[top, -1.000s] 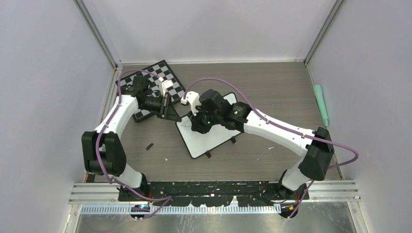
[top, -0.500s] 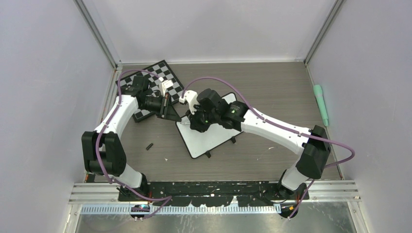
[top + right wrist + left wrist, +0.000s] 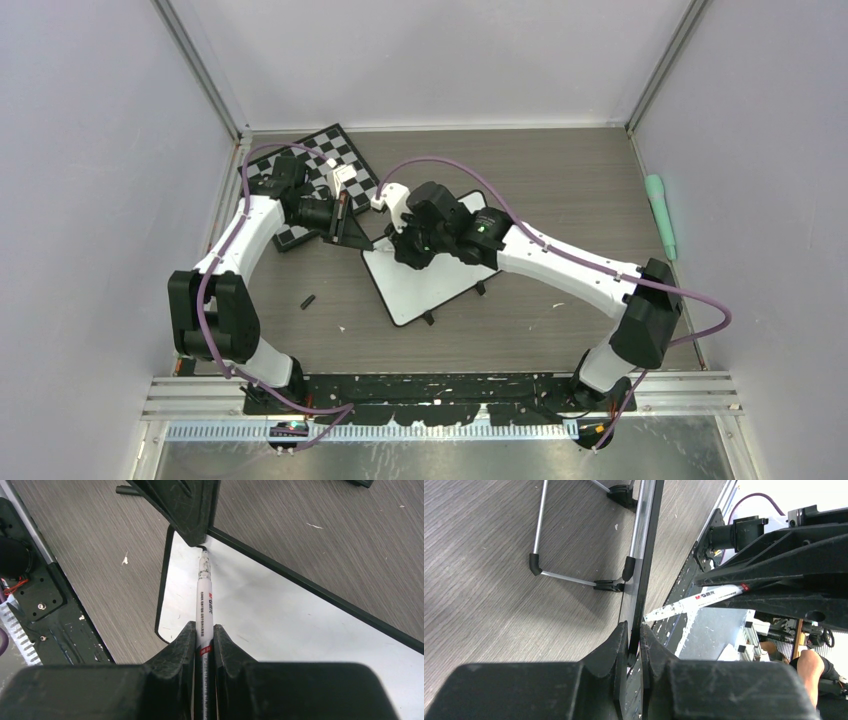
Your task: Write a sentence on the whiteboard
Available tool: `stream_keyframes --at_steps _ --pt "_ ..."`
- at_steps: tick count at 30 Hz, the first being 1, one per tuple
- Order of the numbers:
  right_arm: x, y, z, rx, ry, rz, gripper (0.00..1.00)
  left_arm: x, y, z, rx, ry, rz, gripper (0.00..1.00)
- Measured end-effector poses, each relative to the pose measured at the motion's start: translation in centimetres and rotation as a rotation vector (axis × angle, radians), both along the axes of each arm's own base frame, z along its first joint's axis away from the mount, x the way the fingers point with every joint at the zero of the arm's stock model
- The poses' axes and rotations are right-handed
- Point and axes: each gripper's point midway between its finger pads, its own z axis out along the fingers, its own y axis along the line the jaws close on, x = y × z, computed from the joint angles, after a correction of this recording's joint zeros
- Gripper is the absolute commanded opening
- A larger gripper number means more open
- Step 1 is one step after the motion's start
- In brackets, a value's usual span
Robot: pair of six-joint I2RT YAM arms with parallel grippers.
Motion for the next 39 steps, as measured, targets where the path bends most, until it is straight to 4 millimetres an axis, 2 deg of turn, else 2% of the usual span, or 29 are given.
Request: stream_keyframes --at_steps 10,26,34,39 --pt "0.8 -1.1 0.4 -0.006 -0.012 -0.037 0.00 0.0 0.0 0.0 0.002 -0.001 0.001 0.00" --pt "-0.1 -0.7 1.0 0.025 0.011 0.012 0.00 0.0 0.0 0.0 -0.001 0.001 0.000 0.00" --pt "0.0 -0.8 0.7 0.015 0.005 0.013 0.00 0.0 0.0 0.0 -0.001 0.001 -0.001 0.00" --pt "-0.2 -1.0 -0.1 -0.005 0.012 0.017 0.00 0.0 0.0 0.0 0.000 -0.001 -0.002 0.00"
